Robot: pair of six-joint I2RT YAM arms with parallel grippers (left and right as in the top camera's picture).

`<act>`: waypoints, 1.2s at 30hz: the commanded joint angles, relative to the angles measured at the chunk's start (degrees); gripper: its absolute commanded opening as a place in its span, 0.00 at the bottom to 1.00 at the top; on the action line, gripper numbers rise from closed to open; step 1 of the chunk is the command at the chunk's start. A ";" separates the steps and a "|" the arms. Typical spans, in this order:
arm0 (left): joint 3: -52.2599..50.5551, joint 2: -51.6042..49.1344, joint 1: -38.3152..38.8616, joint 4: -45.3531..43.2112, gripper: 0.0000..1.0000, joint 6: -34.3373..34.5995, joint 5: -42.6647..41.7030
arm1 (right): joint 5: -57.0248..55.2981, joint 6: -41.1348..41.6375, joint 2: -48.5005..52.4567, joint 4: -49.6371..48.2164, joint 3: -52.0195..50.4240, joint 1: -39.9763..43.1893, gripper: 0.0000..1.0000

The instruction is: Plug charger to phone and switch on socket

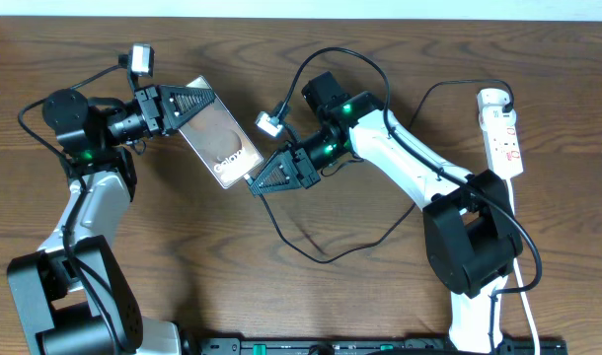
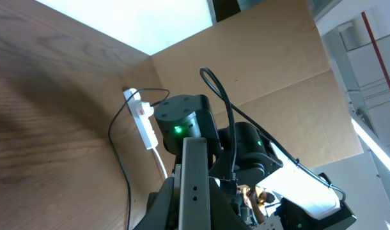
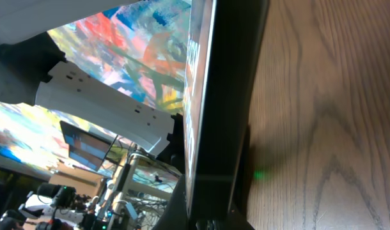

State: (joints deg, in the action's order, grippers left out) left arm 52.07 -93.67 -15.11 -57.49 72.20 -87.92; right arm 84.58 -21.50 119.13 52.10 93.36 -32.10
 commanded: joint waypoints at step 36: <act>-0.59 0.44 2.75 -0.46 0.07 -1.95 -2.12 | 4.24 6.95 -0.42 -6.97 0.39 0.57 0.01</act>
State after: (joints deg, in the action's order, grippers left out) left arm 52.10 -93.67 -14.28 -57.65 70.70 -85.36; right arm 85.21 -15.14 119.13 45.98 93.08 -32.03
